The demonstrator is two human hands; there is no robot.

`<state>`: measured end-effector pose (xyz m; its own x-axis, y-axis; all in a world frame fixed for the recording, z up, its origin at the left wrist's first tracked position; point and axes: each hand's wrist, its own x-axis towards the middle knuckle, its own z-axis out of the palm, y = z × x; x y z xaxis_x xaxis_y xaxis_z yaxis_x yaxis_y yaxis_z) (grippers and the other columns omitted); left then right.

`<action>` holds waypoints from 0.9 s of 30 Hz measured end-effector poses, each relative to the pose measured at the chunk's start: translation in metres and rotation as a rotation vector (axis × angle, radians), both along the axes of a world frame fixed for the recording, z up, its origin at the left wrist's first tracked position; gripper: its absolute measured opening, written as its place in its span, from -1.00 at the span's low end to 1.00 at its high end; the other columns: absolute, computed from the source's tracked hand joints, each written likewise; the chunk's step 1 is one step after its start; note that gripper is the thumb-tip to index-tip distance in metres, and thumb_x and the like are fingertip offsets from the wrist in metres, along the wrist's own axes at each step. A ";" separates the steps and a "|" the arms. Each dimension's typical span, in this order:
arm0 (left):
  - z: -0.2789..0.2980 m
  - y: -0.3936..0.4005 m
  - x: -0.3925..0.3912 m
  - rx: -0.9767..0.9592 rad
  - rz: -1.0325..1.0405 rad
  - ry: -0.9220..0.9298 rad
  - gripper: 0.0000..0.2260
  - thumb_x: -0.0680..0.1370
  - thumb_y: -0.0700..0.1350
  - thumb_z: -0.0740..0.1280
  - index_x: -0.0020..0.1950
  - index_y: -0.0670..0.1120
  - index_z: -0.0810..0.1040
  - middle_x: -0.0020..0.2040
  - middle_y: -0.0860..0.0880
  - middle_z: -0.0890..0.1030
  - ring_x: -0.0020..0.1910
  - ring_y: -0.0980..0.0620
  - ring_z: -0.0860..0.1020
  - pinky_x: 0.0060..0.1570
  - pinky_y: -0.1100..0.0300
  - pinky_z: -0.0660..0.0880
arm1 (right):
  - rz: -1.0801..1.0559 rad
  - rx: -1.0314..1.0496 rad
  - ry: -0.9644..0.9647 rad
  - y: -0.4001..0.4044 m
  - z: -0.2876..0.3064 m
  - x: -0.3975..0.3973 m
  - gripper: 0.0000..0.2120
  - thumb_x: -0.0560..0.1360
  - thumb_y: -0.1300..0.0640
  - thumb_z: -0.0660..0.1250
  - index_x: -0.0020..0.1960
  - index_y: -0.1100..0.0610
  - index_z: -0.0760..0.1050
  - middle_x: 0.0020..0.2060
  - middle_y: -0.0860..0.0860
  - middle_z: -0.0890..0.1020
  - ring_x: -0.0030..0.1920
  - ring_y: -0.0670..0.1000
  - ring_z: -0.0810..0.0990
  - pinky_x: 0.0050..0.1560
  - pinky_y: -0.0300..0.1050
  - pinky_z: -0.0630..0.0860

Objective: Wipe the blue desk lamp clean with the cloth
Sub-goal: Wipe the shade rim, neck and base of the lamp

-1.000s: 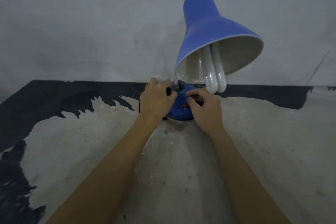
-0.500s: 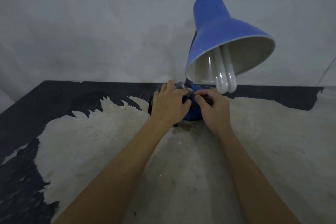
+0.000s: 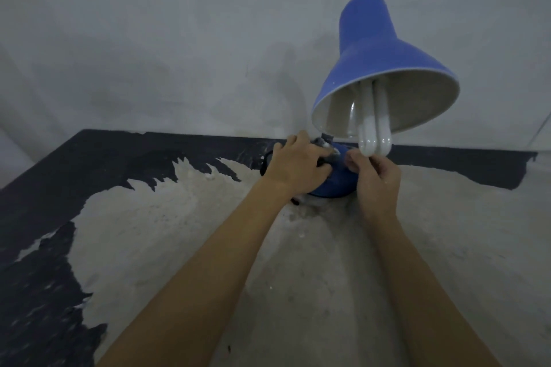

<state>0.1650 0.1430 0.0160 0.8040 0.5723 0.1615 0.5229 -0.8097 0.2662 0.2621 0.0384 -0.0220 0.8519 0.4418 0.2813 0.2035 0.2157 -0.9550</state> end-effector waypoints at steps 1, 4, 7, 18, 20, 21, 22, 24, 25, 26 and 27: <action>0.000 0.001 -0.001 -0.022 -0.018 -0.013 -0.62 0.57 0.06 0.27 0.40 0.20 0.48 0.23 -0.12 0.42 0.30 -0.16 0.38 0.28 -0.14 0.31 | -0.001 0.021 0.035 -0.001 0.001 0.000 -0.82 0.56 0.27 0.34 -0.18 0.12 0.64 -0.27 0.10 0.65 -0.18 -0.01 0.62 -0.07 -0.17 0.56; -0.004 0.002 -0.007 -0.127 -0.044 -0.096 -0.68 0.59 0.04 0.26 0.33 0.23 0.53 0.09 -0.05 0.42 0.21 -0.10 0.43 0.24 -0.08 0.38 | 0.002 0.037 0.064 -0.002 0.004 0.000 -0.80 0.58 0.27 0.33 -0.18 0.11 0.63 -0.27 0.09 0.65 -0.18 -0.01 0.62 -0.07 -0.16 0.58; -0.003 0.000 -0.017 -0.379 -0.059 -0.217 -0.79 0.56 -0.02 0.28 0.12 0.17 0.64 -0.07 0.06 0.53 0.04 0.01 0.53 0.16 -0.02 0.48 | -0.001 0.012 0.052 -0.003 0.004 -0.001 -0.86 0.57 0.27 0.34 -0.13 0.19 0.64 -0.27 0.08 0.66 -0.18 -0.03 0.63 -0.04 -0.11 0.59; 0.019 0.001 -0.024 -0.885 -0.071 -0.477 -0.82 0.62 -0.05 0.34 0.17 -0.01 0.66 0.11 -0.01 0.68 0.16 0.06 0.61 0.25 0.13 0.50 | 0.288 -0.154 -0.228 -0.008 0.012 0.004 -0.63 0.47 -0.07 0.40 0.12 0.19 0.63 -0.03 0.16 0.71 0.04 0.16 0.68 0.13 0.25 0.59; 0.018 -0.002 -0.021 -0.969 -0.068 -0.522 -0.81 0.63 -0.01 0.33 0.17 0.00 0.66 0.08 0.03 0.70 0.13 0.11 0.63 0.20 0.15 0.54 | 0.355 -0.214 -0.272 -0.009 0.015 0.004 -0.60 0.46 -0.03 0.43 0.25 0.10 0.57 0.10 0.03 0.69 0.16 0.01 0.66 0.21 0.12 0.59; 0.018 -0.003 -0.020 -1.005 -0.072 -0.536 -0.83 0.63 -0.02 0.32 0.13 0.01 0.67 0.01 0.07 0.71 0.06 0.18 0.65 0.11 0.23 0.56 | 0.361 -0.228 -0.284 -0.009 0.015 0.006 -0.60 0.47 0.01 0.44 0.27 0.09 0.56 0.12 0.03 0.69 0.18 0.00 0.65 0.23 0.12 0.58; 0.019 -0.004 -0.021 -1.020 -0.072 -0.546 -0.85 0.64 -0.03 0.31 0.07 0.03 0.68 -0.08 0.13 0.72 -0.03 0.24 0.66 0.01 0.31 0.57 | 0.349 -0.233 -0.286 -0.009 0.014 0.008 -0.63 0.48 0.05 0.44 0.26 0.09 0.57 0.11 0.04 0.69 0.16 0.01 0.66 0.23 0.15 0.58; 0.020 -0.003 -0.022 -1.020 -0.069 -0.566 -0.85 0.65 -0.05 0.31 -0.01 0.07 0.67 -0.15 0.15 0.71 -0.07 0.21 0.67 -0.05 0.31 0.59 | 0.290 -0.215 -0.253 -0.011 0.017 0.011 -0.74 0.46 0.07 0.45 0.14 0.07 0.63 0.01 0.07 0.71 0.10 0.05 0.68 0.19 0.19 0.59; 0.020 -0.001 -0.023 -1.025 -0.071 -0.586 -0.86 0.65 -0.07 0.31 -0.02 0.06 0.66 -0.15 0.13 0.71 -0.07 0.16 0.67 -0.06 0.28 0.60 | 0.255 -0.194 -0.227 -0.013 0.020 0.013 -0.83 0.46 0.11 0.45 0.05 0.07 0.65 -0.04 0.08 0.72 0.05 0.06 0.69 0.18 0.18 0.60; 0.021 0.000 -0.026 -1.032 -0.075 -0.610 -0.87 0.65 -0.08 0.31 -0.02 0.04 0.65 -0.14 0.10 0.72 -0.09 0.14 0.67 -0.10 0.27 0.60 | 0.231 -0.166 -0.195 -0.016 0.024 0.013 -0.92 0.47 0.18 0.44 -0.04 0.08 0.65 -0.11 0.08 0.72 -0.01 0.05 0.69 0.14 0.12 0.61; 0.020 0.003 -0.029 -1.021 -0.076 -0.625 -0.88 0.65 -0.09 0.31 -0.01 0.03 0.64 -0.10 0.06 0.72 -0.09 0.12 0.67 -0.11 0.25 0.58 | 0.192 -0.152 -0.185 -0.019 0.028 0.015 -0.92 0.48 0.27 0.42 -0.10 0.11 0.64 -0.19 0.05 0.71 -0.08 0.01 0.68 0.05 0.05 0.59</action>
